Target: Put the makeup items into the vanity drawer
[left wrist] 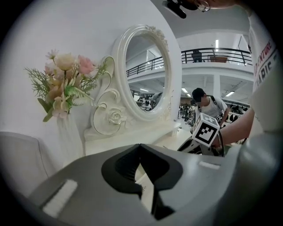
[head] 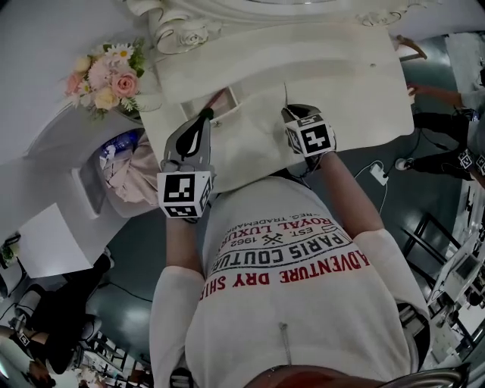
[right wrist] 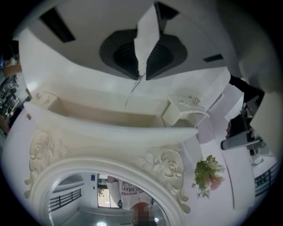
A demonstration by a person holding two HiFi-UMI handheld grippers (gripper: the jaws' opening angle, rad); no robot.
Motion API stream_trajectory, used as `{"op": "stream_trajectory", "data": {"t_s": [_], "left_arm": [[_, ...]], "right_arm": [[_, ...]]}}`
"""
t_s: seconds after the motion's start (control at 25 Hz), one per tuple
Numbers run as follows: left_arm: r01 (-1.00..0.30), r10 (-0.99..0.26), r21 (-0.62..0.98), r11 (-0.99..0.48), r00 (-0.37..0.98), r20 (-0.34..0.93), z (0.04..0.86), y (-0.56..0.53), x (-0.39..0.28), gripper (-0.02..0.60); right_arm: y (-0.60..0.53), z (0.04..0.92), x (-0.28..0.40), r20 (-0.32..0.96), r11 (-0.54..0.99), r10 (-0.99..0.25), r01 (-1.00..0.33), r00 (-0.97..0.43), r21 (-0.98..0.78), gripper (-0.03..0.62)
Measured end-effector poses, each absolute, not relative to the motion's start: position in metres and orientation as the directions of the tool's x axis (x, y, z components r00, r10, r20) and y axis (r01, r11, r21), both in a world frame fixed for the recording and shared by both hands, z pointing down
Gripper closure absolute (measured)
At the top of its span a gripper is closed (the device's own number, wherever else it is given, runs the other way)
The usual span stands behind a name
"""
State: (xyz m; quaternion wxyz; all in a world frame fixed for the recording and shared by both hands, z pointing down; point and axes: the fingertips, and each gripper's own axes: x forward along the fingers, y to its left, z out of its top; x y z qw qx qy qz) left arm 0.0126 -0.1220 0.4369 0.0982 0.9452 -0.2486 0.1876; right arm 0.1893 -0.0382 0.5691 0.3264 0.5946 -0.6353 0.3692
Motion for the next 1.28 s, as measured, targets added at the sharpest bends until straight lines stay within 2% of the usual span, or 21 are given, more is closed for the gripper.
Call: {"op": "stream_trajectory", "data": {"t_s": [0.24, 0.44, 0.6, 0.76, 1.12, 1.28], "left_arm": [[-0.563, -0.507, 0.053, -0.825, 0.778, 0.373, 0.417, -0.121, -0.006, 0.571], [-0.621, -0.576, 0.026, -0.784, 0.742, 0.342, 0.401, -0.117, -0.03, 0.571], [-0.687, -0.641, 0.025, -0.726, 0.69, 0.338, 0.399, -0.116, -0.057, 0.571], [-0.768, -0.715, 0.031, -0.639, 0.609, 0.343, 0.402, -0.112, -0.087, 0.571], [-0.876, -0.807, 0.055, -0.478, 0.464, 0.365, 0.418, -0.091, -0.125, 0.571], [-0.892, -0.815, 0.058, -0.447, 0.434, 0.384, 0.424, -0.081, -0.13, 0.571]], "right_arm": [[-0.071, 0.531, 0.157, 0.796, 0.185, -0.572, -0.977, -0.198, -0.11, 0.53], [-0.092, 0.511, 0.112, 0.738, 0.409, -0.567, -0.903, -0.366, -0.133, 0.528], [-0.108, 0.503, 0.077, 0.719, 0.563, -0.529, -0.82, -0.45, -0.099, 0.528], [-0.12, 0.503, 0.047, 0.718, 0.707, -0.434, -0.7, -0.544, -0.103, 0.528], [-0.133, 0.523, 0.017, 0.76, 0.828, -0.321, -0.557, -0.565, -0.063, 0.528], [-0.136, 0.532, 0.017, 0.777, 0.827, -0.319, -0.559, -0.543, -0.051, 0.528]]}}
